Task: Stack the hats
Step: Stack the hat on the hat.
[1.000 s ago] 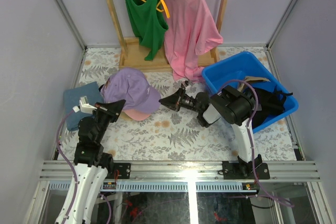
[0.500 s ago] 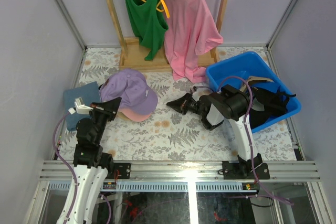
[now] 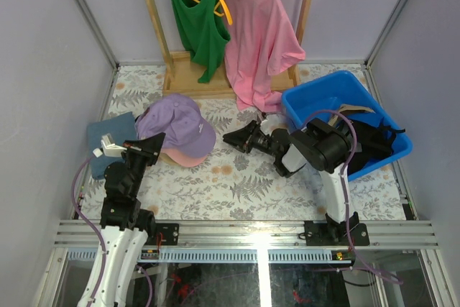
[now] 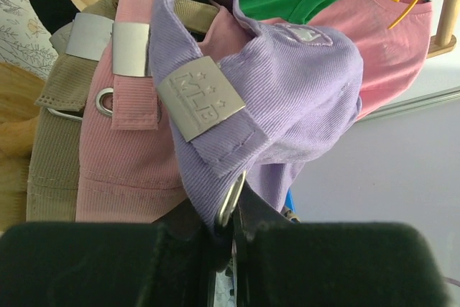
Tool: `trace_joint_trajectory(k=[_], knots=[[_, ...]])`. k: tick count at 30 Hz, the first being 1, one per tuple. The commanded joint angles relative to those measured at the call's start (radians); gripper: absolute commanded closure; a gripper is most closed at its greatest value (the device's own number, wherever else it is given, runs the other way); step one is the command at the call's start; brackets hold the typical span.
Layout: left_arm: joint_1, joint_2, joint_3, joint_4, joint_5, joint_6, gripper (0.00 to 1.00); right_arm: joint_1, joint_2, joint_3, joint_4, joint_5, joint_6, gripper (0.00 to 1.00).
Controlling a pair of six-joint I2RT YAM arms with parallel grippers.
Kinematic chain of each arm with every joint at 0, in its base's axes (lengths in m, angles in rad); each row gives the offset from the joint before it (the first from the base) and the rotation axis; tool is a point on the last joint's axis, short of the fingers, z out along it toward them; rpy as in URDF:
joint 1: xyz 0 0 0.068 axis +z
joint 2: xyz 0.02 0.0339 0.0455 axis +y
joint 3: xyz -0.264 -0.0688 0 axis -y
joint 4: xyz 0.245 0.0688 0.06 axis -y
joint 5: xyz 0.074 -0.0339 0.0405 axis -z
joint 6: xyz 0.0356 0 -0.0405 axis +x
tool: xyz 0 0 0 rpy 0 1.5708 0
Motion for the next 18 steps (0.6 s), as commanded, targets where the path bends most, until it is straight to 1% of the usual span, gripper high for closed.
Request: trace_joint_trajectory(k=[1, 5, 6, 10, 18], knots=[[0.006, 0.000, 0.035, 0.041, -0.036, 0.001, 0.93, 0.040, -0.070, -0.001, 0.096, 0.034, -0.016, 0.62], [0.006, -0.002, 0.032, 0.040, -0.037, -0.002, 0.92, 0.074, -0.071, 0.022, 0.095, 0.047, -0.007, 0.57], [0.006, -0.002, 0.033, 0.041, -0.038, -0.002, 0.91, 0.080, -0.068, 0.028, 0.095, 0.050, -0.006, 0.51], [0.007, 0.003, 0.034, 0.046, -0.037, -0.003, 0.90, 0.101, -0.055, 0.049, 0.096, 0.056, -0.004, 0.45], [0.006, -0.001, 0.026, 0.047, -0.032, -0.005, 0.88, 0.131, -0.040, 0.098, 0.096, 0.066, 0.000, 0.43]])
